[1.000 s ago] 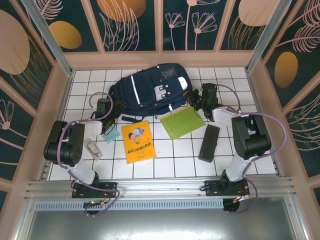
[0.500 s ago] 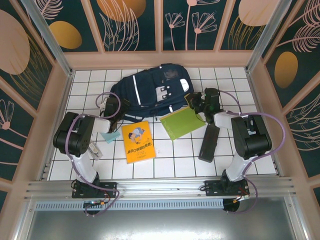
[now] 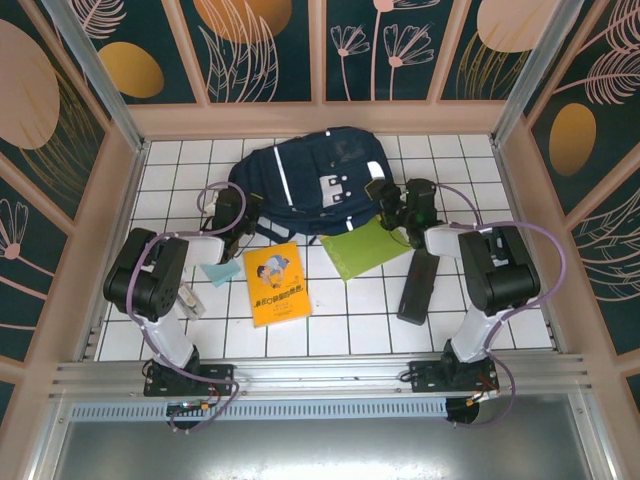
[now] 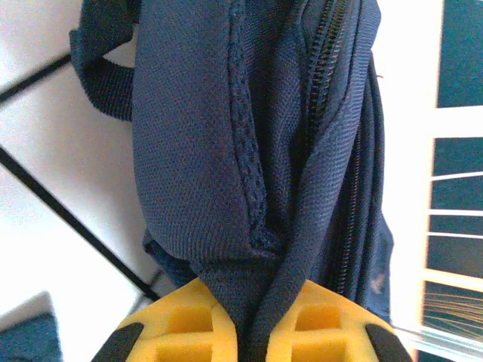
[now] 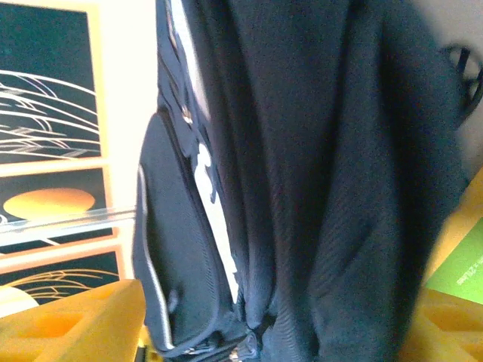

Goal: Pack the student bag

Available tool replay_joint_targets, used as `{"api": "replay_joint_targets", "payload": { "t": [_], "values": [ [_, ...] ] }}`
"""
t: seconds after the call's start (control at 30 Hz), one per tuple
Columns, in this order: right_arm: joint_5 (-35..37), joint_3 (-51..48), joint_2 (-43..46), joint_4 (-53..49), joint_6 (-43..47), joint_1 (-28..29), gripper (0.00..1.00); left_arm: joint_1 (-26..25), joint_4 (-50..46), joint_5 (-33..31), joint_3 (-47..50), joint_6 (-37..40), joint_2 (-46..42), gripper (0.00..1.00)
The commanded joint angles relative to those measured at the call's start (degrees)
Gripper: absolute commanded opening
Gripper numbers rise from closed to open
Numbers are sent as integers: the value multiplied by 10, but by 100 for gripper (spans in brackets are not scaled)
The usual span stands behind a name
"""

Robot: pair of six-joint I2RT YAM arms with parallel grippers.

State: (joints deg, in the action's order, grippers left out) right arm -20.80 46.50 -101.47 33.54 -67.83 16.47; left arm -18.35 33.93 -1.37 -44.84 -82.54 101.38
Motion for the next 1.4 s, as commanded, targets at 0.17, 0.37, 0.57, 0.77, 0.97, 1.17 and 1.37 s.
{"api": "replay_joint_targets", "payload": {
  "t": [0.17, 0.37, 0.57, 0.77, 0.97, 1.17, 1.37],
  "values": [
    [-30, -13, -79, 112, -61, 74, 75, -53, 71, 66, -24, -133, -29, 0],
    [-35, -7, -118, 184, -94, 83, 51, -54, 79, 55, -3, -144, -48, 0],
    [-67, -11, -84, 206, -116, 71, 0, -20, 63, 72, -53, -58, 14, 0],
    [-52, -11, -4, 158, -150, 59, 0, -4, 42, 93, -102, 60, 47, 11],
    [1, 35, 37, 91, -178, 60, 0, -4, -140, 102, -174, 236, 28, 81],
    [59, 81, 31, 65, -233, 68, 0, -25, -271, 128, -174, 393, -43, 88],
    [101, 143, 13, 25, -253, 80, 0, -109, -330, 32, -145, 454, -122, 86]
  ]
}}
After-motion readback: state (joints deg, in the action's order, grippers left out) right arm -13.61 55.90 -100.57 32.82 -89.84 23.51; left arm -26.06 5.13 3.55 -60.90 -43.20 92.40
